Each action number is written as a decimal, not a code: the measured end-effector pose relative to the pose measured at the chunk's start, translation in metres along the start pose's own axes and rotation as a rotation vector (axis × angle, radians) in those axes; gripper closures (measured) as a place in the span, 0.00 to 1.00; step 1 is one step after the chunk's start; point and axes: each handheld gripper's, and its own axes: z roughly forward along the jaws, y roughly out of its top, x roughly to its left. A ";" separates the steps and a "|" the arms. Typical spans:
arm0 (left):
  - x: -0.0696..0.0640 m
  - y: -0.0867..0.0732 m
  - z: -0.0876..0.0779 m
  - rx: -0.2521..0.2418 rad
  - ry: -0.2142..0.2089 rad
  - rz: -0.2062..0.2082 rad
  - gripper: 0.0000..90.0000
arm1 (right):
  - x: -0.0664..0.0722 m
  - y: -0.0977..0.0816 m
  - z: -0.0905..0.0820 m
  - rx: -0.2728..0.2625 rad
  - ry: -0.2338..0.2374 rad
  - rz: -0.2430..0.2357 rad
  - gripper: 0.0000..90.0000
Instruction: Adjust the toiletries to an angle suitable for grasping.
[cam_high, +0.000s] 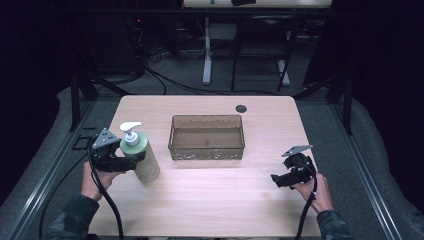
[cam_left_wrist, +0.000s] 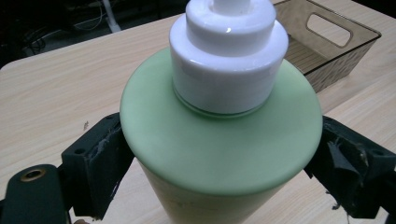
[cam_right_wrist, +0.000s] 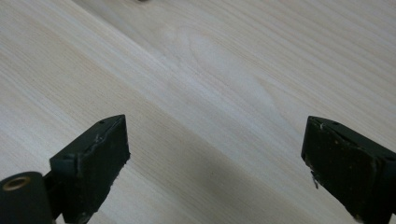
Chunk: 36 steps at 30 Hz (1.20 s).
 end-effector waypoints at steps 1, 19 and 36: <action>-0.001 0.000 0.000 0.001 -0.002 0.002 0.13 | 0.000 0.000 0.000 0.000 0.000 0.000 0.08; -0.028 0.008 0.010 0.011 -0.019 0.030 0.14 | -0.002 -0.001 0.002 0.014 0.010 -0.003 0.07; -0.043 0.015 0.020 0.018 -0.051 0.049 0.14 | -0.004 0.001 0.005 0.029 0.020 -0.001 0.07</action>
